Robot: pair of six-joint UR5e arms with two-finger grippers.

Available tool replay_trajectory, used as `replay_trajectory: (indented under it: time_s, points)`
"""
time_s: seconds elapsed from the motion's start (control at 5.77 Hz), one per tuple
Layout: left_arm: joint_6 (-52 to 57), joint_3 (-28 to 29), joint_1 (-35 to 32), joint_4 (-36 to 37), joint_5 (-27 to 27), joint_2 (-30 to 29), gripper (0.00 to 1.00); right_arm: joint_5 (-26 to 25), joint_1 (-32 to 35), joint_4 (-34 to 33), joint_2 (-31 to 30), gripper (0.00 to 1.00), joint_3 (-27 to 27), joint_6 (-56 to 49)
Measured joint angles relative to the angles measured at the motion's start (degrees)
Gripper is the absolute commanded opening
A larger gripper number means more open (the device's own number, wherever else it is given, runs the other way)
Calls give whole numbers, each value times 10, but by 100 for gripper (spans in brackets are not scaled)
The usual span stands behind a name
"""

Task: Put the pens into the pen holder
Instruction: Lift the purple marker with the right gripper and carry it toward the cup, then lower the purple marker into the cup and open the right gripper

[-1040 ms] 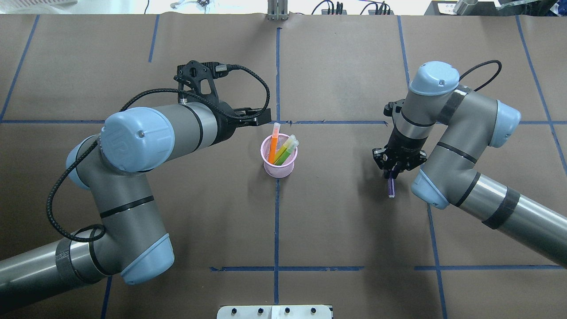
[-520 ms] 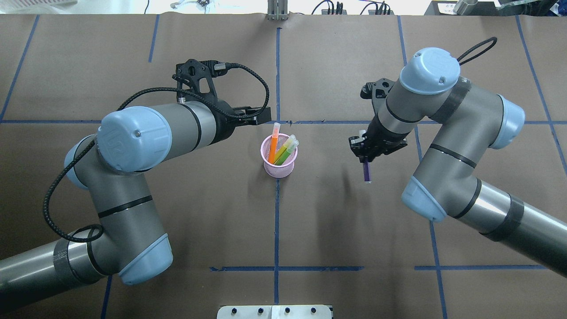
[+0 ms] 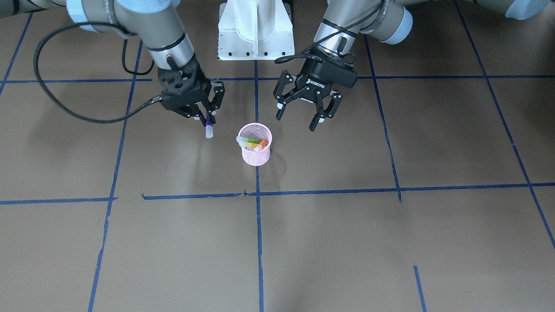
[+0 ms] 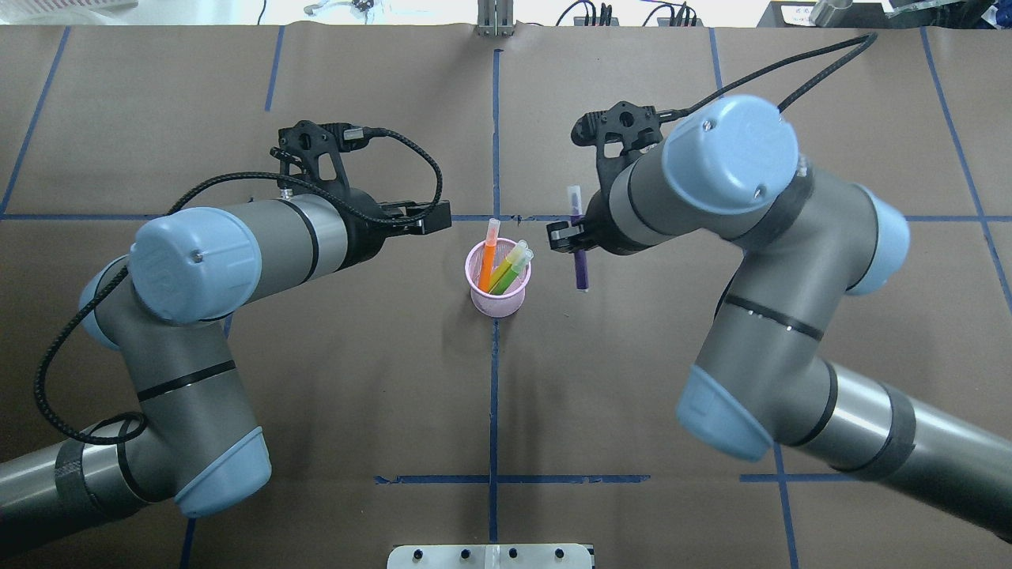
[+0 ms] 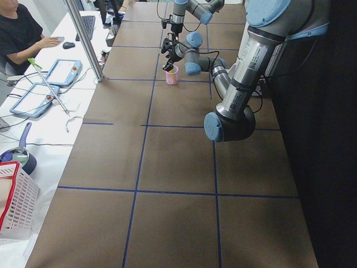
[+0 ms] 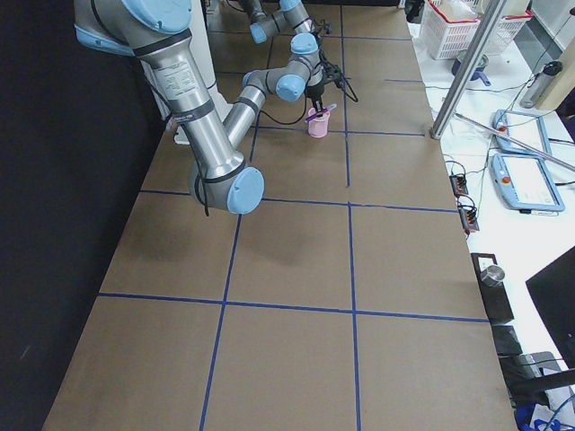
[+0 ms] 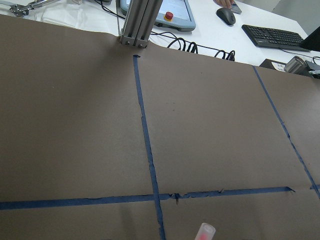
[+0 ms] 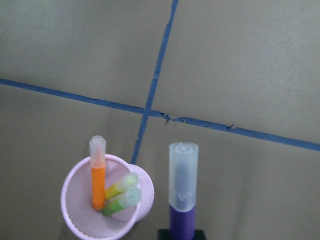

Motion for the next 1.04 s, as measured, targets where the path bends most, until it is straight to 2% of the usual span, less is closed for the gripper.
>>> replay_trajectory:
  time_s: [0.35, 0.52, 0.87, 1.04]
  points:
    - [0, -2, -5, -27, 0, 25, 90, -180, -72, 61, 2, 0, -9, 31]
    - [0, -4, -7, -38, 0, 40, 90, -243, -95, 75, 4, 0, -15, 47]
    - [0, -4, -7, -72, 0, 74, 90, -327, -124, 151, 14, 2, -68, 77]
    - [0, -4, -7, -79, 0, 79, 90, -342, -131, 175, 24, 12, -93, 84]
